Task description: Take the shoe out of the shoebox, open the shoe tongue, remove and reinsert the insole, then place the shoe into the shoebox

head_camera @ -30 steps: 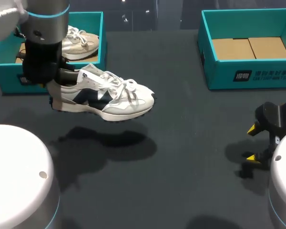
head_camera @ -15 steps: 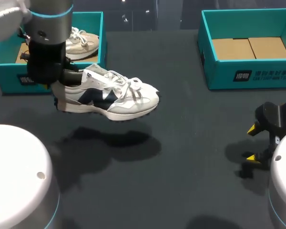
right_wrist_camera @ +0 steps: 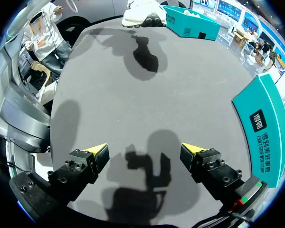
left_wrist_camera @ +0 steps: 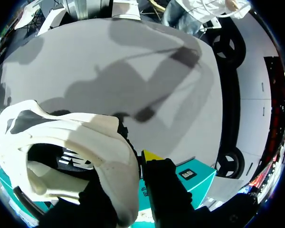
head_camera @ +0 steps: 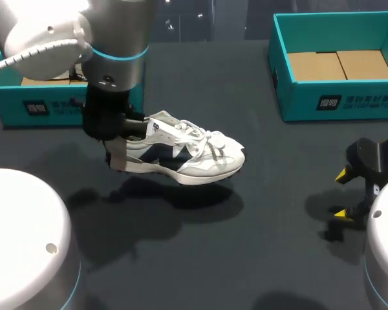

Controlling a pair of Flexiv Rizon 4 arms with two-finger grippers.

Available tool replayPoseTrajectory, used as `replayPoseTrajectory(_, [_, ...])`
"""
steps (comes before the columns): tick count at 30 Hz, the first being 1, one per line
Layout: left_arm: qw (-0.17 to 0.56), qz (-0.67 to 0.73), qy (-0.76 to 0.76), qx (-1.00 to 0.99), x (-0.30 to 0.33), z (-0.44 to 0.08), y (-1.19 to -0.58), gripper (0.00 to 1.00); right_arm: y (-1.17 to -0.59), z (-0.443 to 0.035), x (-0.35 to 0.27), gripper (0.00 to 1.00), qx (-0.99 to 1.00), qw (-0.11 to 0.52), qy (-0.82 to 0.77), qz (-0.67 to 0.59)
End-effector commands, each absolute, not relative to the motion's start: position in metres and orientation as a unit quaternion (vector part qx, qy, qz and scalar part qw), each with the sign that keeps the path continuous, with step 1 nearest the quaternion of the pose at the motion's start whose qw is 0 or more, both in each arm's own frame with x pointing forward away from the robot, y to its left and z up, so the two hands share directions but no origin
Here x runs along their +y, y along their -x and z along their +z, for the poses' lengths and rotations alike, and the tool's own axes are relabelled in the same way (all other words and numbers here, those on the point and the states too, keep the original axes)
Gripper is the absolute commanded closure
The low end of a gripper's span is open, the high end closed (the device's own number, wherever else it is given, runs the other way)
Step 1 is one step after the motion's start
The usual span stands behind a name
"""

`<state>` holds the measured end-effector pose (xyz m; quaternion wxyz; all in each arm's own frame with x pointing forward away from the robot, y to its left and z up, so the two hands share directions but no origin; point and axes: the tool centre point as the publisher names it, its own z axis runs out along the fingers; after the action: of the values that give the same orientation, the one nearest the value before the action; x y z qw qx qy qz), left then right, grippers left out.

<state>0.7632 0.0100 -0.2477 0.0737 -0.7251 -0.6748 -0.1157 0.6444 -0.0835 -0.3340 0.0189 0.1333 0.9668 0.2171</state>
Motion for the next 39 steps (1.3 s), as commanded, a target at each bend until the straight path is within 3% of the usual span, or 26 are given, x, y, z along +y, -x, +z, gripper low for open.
replayPoseTrajectory(1, [0.08,-0.118,0.724,-0.675,0.006,-0.246,-0.767,1.0,-0.642,-0.333,-0.083,0.0,0.967,0.021,-0.134,0.216])
replayPoseTrajectory(21, [0.063,-0.129,0.689,-0.71,-0.036,-0.288,-0.74,1.0,-0.642,-0.333,-0.083,0.0,0.967,0.021,-0.134,0.216])
replayPoseTrajectory(39, [0.053,-0.133,0.689,-0.711,-0.045,-0.292,-0.739,1.0,-0.642,-0.333,-0.083,0.0,0.967,0.021,-0.134,0.216])
